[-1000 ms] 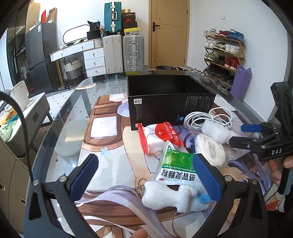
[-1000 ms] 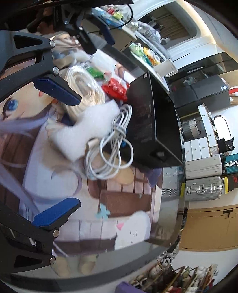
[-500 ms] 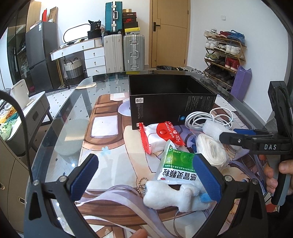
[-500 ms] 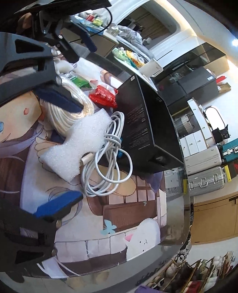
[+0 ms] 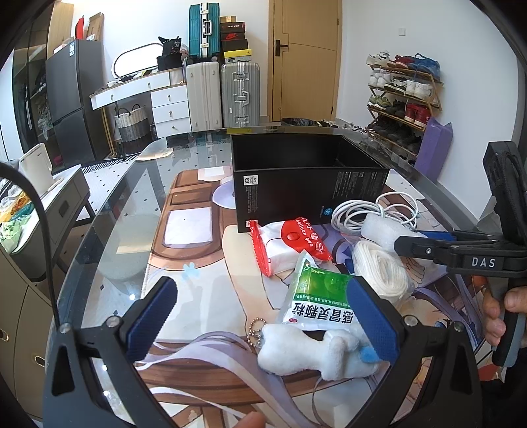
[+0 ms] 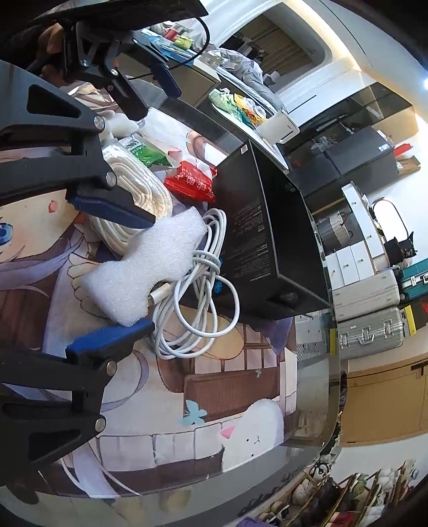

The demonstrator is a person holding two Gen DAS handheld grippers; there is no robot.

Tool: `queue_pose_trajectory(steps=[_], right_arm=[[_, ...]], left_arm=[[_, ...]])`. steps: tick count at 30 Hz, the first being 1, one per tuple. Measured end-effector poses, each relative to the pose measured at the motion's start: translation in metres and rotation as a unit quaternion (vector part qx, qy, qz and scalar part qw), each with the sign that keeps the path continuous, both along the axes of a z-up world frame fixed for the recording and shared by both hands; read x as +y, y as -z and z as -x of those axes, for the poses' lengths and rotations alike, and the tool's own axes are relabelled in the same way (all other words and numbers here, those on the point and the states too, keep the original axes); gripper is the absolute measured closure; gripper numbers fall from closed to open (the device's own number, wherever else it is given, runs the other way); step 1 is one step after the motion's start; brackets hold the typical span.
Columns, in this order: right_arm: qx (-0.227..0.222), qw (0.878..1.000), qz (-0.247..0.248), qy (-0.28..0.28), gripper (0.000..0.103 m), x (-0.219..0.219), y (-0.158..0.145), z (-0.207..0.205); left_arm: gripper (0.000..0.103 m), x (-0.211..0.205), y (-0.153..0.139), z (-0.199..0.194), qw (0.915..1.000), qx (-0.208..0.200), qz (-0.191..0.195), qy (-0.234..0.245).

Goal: Organize soft objects
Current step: 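Lift the foam sheet with the right tool while the left tool approaches the white plush bunny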

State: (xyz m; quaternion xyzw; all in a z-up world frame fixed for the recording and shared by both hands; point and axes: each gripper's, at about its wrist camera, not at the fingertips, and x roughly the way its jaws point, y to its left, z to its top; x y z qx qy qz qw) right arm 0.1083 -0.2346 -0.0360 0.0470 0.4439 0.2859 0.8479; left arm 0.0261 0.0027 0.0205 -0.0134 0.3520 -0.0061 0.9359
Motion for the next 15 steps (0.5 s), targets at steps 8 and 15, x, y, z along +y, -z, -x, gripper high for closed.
queue_pose_trajectory(steps=[8,15], right_arm=[[-0.015,0.999,0.008,-0.028,0.054,0.000,-0.015,0.010],[-0.035,0.998,-0.004,-0.045,0.068,0.001,-0.024,0.017]], left_arm=[[0.000,0.003,0.000,0.001,1.0000,-0.001,-0.001,-0.002],[0.000,0.002,-0.001,0.003,1.0000,0.000,0.000,0.002]])
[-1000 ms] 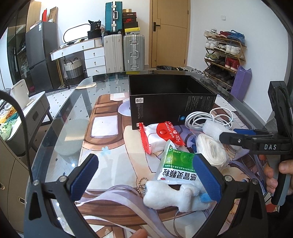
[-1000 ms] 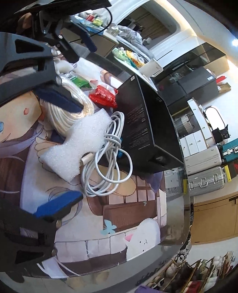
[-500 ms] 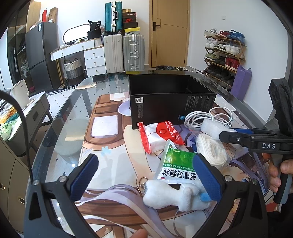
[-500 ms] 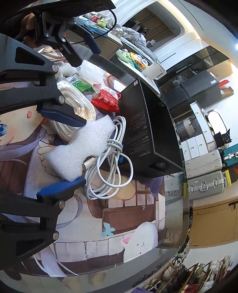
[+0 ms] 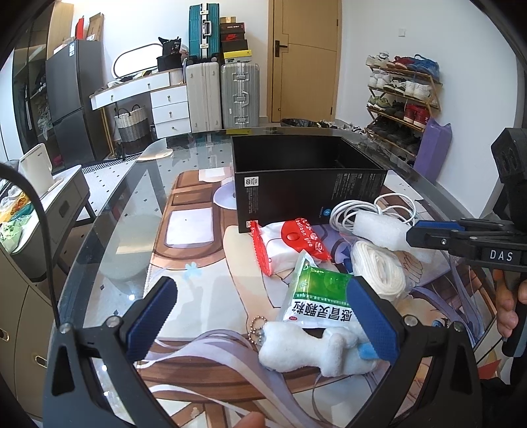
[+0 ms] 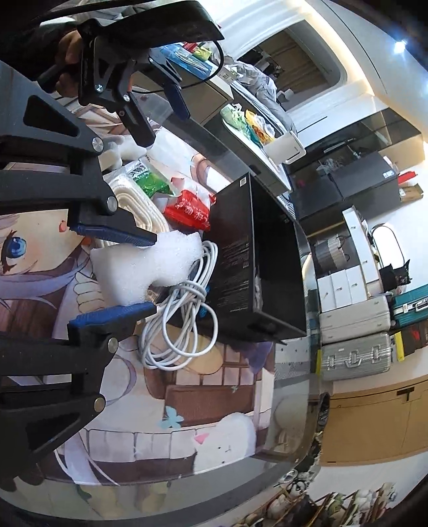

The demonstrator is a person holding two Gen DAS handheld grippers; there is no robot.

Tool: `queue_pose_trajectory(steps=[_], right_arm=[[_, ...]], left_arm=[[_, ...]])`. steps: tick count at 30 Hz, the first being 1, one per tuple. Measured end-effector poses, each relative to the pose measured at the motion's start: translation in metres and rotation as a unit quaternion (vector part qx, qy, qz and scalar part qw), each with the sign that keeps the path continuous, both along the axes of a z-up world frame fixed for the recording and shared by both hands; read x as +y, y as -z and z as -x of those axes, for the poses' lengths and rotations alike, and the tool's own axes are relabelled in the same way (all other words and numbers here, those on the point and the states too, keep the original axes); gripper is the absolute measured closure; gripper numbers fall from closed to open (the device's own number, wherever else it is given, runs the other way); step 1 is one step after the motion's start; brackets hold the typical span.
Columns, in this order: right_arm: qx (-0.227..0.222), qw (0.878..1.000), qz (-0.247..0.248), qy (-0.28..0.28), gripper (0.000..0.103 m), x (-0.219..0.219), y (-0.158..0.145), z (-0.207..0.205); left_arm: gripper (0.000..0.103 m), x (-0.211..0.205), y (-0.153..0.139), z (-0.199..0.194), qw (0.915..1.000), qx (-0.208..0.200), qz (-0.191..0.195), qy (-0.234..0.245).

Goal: Organize soft objects
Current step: 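Lift the foam sheet with the right tool while the left tool approaches the white plush bunny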

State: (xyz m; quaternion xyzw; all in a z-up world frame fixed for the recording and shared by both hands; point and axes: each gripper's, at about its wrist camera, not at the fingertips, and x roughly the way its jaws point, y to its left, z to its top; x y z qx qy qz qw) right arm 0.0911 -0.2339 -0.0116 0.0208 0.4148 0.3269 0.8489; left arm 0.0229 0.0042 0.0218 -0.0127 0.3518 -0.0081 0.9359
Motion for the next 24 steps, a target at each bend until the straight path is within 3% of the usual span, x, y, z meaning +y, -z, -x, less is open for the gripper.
queue_pose_trajectory(steps=[11,24], right_arm=[[-0.022,0.999,-0.008,-0.023,0.068,0.004,-0.011,0.009],[-0.011,0.998,0.005,-0.054,0.068,0.017,0.002,0.009]], left_arm=[[0.000,-0.008,0.003,0.013,0.9987,0.019,0.020,0.042],[0.000,-0.029,0.015,0.021,0.9932,0.053,0.028,0.099]])
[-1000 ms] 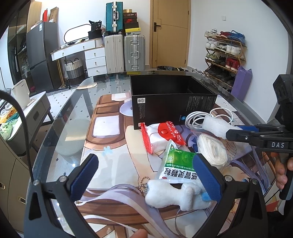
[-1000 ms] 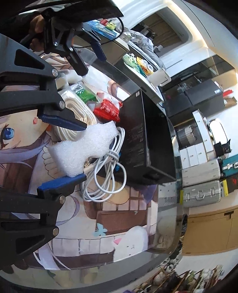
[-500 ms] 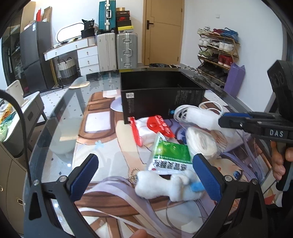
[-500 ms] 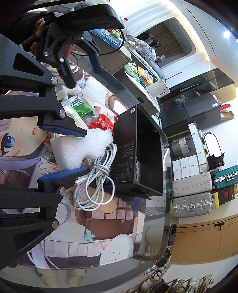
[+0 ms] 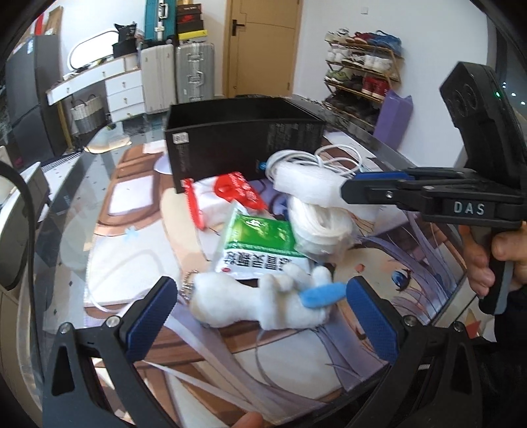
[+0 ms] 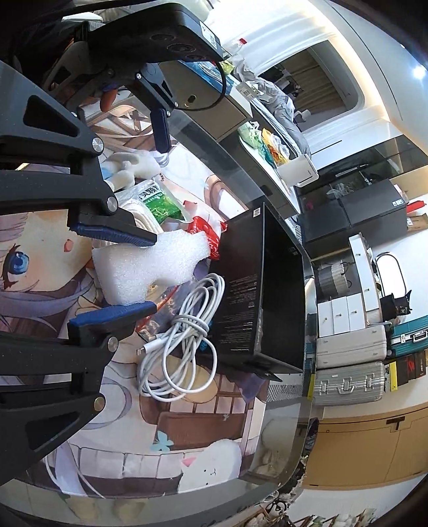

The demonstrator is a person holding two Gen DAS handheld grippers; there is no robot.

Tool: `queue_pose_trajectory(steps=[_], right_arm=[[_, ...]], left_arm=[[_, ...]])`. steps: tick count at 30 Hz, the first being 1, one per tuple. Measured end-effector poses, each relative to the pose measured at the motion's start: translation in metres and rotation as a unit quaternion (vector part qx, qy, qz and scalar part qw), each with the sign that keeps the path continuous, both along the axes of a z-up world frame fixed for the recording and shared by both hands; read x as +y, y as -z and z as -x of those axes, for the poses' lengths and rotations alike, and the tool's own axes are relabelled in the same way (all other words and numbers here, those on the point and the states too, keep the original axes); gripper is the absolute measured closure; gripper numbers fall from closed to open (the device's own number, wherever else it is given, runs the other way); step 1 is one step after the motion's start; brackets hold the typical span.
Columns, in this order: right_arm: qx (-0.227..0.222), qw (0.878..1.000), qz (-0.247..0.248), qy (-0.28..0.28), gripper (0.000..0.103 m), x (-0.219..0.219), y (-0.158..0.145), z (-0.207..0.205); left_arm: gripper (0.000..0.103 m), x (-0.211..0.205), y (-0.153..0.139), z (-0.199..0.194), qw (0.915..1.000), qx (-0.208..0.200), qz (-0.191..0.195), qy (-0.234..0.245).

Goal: Organize soft objects
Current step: 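Lift the foam sheet with the right tool while the left tool approaches the white plush bunny, then carry the foam toward the box with the right tool while the left tool grasps the plush bunny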

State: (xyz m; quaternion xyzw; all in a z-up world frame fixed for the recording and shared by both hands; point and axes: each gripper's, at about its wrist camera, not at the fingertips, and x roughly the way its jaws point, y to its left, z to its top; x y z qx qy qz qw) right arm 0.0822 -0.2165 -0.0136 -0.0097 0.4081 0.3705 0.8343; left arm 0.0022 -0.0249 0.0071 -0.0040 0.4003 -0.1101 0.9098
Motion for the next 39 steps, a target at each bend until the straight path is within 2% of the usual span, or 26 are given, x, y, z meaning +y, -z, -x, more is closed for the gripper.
queue_pose_trajectory(steps=[11,14,19,23,25,31,39], right_arm=[[0.012,1.000,0.002,-0.021,0.067,0.006,0.012,-0.001],[0.013,1.000,0.003,-0.025,0.066,0.009,0.014,0.000],[0.011,1.000,0.001,-0.027,0.065,0.010,0.017,0.001],[0.002,1.000,0.002,-0.030,0.066,0.011,0.016,0.001],[-0.007,0.999,-0.001,-0.031,0.067,0.011,0.014,0.002],[-0.021,0.999,-0.009,-0.035,0.067,0.009,0.007,0.004],[-0.034,0.999,-0.022,-0.026,0.067,0.002,-0.002,0.005]], left_arm=[[0.000,-0.004,0.006,-0.001,0.9999,0.013,-0.011,0.001],[0.000,-0.003,0.010,-0.004,0.9996,0.028,-0.007,-0.001],[0.001,-0.008,0.013,-0.004,0.9992,0.030,-0.026,0.000],[0.009,-0.007,0.011,-0.002,0.9994,0.027,-0.023,0.004],[0.010,-0.005,0.010,-0.001,0.9994,0.028,-0.019,0.007],[0.011,-0.008,-0.003,0.006,0.9994,-0.004,-0.028,0.019],[0.011,0.004,-0.015,0.002,0.9995,-0.023,-0.022,-0.007]])
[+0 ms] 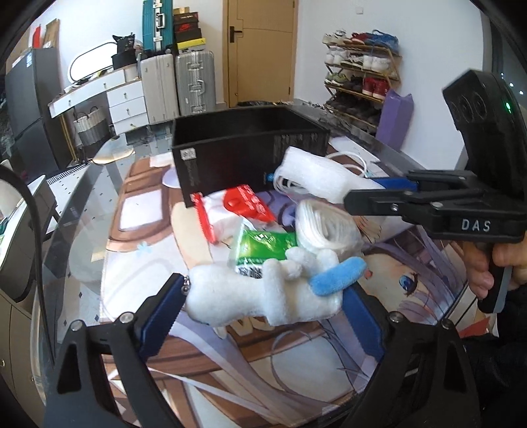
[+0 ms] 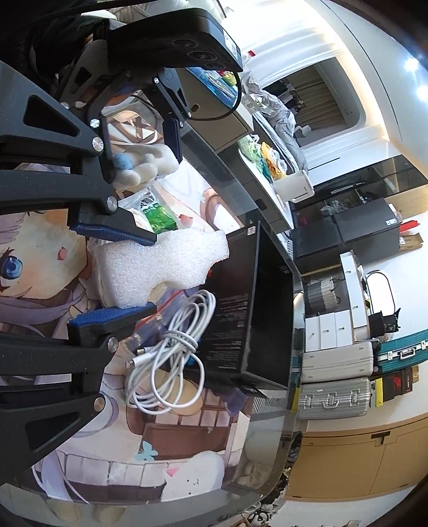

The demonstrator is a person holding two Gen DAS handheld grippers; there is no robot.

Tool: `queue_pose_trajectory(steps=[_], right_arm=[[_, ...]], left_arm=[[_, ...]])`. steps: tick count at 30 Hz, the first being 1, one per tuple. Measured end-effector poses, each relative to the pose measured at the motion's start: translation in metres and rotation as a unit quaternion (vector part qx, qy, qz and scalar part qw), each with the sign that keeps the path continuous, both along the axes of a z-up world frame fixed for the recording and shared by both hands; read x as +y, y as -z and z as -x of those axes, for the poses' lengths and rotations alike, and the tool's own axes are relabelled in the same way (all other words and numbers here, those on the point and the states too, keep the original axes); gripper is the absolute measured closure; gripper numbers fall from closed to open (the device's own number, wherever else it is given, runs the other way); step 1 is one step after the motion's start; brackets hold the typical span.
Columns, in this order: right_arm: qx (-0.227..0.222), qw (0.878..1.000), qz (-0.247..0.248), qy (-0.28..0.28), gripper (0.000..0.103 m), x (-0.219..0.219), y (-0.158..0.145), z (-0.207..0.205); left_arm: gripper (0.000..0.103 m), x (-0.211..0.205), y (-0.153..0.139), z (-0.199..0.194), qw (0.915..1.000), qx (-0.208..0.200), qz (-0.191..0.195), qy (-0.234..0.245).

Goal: Organize soft objects
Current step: 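Carry the foam toward the box with the right tool while the left tool grasps the plush bunny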

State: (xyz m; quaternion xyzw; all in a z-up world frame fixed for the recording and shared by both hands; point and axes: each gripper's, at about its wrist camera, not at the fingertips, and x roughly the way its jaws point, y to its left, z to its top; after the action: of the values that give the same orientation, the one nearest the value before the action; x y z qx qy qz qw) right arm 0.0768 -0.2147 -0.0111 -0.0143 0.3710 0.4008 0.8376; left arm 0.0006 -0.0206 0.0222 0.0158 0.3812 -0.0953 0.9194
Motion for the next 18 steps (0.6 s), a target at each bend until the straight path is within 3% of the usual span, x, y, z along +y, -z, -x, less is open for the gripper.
queue_pose_trajectory(steps=[10,18], right_arm=[[-0.030,0.999,-0.014,0.043,0.067,-0.014,-0.025,-0.002],[-0.032,0.996,-0.012,0.079,0.067,-0.020,-0.040,-0.015]], left_arm=[[0.011,0.024,-0.024,-0.026,0.9978,-0.036,0.035,-0.043],[0.011,0.029,-0.037,-0.048,0.9960,-0.059,0.035,-0.057]])
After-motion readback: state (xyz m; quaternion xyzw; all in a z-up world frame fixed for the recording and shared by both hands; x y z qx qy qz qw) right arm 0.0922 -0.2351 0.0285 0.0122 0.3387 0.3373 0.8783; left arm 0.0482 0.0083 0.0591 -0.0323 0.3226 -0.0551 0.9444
